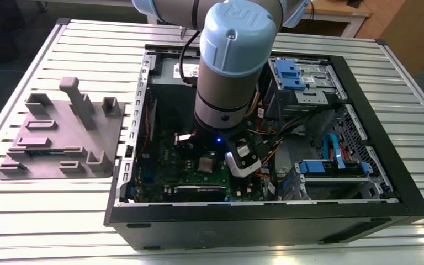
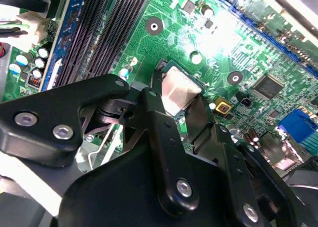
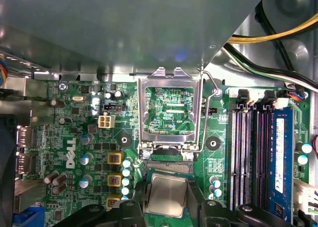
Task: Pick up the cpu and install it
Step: 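Place the cpu into insertion slot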
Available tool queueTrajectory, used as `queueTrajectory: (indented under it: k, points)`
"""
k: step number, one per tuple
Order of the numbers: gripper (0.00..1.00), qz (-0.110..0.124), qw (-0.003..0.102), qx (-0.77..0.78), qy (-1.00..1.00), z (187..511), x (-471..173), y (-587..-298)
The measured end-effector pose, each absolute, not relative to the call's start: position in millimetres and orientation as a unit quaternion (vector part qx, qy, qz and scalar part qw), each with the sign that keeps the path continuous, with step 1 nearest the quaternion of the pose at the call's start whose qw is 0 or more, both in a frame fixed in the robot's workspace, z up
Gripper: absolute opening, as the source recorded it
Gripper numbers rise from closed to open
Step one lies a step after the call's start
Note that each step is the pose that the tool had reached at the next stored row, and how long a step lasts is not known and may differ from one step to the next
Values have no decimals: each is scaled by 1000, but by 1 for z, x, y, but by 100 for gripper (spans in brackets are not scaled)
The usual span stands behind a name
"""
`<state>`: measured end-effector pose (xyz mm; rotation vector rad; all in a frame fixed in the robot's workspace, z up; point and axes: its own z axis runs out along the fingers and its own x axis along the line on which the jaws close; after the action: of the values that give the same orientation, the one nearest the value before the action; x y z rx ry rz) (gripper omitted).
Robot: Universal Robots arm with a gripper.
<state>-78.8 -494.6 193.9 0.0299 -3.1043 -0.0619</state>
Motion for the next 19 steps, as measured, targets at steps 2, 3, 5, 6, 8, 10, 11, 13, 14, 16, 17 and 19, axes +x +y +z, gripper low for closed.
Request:
queueTrajectory:
  k: [2, 3, 5, 6, 8, 10, 11, 13, 14, 16, 17, 19]
  points:
    - [44, -20, 18, 10, -1000, 194, -79, -495]
    - [43, -20, 18, 10, -1000, 194, -79, -495]
    - [36, -20, 18, 10, -1000, 194, -79, -495]
    - [31, -20, 18, 11, -1000, 194, -79, -495]
    - [25, -20, 18, 12, -1000, 194, -79, -495]
    - [25, -20, 18, 14, -1000, 194, -79, -495]
    - [25, -20, 18, 14, -1000, 194, -79, -495]
    - [25, -20, 18, 14, -1000, 194, -79, -495]
    - [25, -20, 18, 14, -1000, 194, -79, -495]
    - [26, -20, 19, 14, -1000, 195, -79, -495]
    - [26, -20, 19, 14, -1000, 195, -79, -495]
    - [32, -20, 20, 14, -1000, 196, -79, -495]
